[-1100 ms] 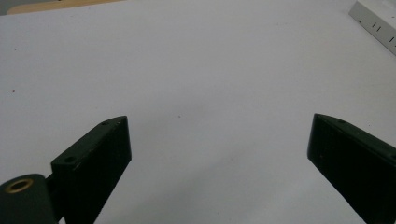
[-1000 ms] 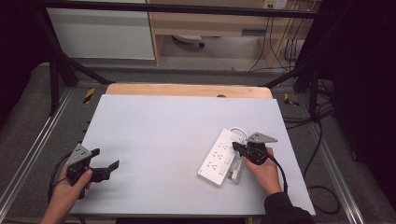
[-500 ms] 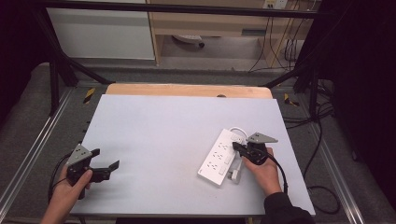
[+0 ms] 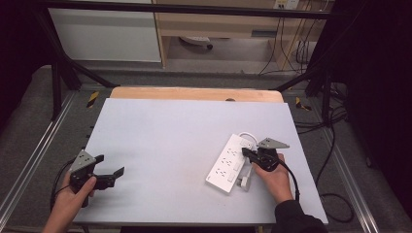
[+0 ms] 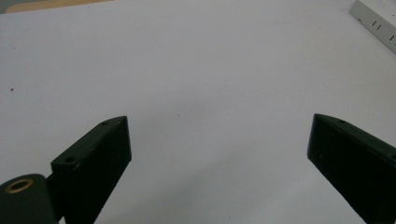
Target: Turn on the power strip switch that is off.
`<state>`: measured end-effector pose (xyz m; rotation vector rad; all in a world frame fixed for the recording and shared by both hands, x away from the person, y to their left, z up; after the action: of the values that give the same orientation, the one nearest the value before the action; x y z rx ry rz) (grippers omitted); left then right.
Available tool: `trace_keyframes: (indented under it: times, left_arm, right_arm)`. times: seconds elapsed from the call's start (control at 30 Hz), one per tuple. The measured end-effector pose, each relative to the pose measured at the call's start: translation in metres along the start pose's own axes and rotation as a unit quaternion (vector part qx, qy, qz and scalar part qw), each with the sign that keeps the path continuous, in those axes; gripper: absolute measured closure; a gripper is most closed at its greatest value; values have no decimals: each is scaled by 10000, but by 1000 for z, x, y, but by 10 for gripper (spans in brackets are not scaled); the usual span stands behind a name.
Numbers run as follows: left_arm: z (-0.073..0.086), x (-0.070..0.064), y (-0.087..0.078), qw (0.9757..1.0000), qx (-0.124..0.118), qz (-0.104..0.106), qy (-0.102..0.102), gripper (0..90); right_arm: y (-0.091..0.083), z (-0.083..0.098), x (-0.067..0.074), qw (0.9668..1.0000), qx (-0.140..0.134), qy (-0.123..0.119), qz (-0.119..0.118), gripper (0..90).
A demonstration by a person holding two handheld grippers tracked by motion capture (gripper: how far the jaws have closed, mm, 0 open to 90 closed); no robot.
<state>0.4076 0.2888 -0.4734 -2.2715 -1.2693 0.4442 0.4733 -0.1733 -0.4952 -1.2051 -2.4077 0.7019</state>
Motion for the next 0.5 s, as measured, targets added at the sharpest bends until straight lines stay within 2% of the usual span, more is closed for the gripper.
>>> trace_keyframes:
  times: [0.5]
  left_arm:
    - [0,0,0,10000,20,8,9,64]
  right_arm:
    - [0,0,0,10000,-10,42,-29,900]
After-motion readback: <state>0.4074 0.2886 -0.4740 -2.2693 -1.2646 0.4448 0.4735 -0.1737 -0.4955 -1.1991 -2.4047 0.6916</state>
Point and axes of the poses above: each handheld gripper's, and its own axes: y roughly forward along the jaws, z roughly out of its underside, x roughly to its left, the point moved 9 cm from there along y, roughly forward along the jaws, and after that the axes turned 4 degrees about x, right-handed, at the moved point
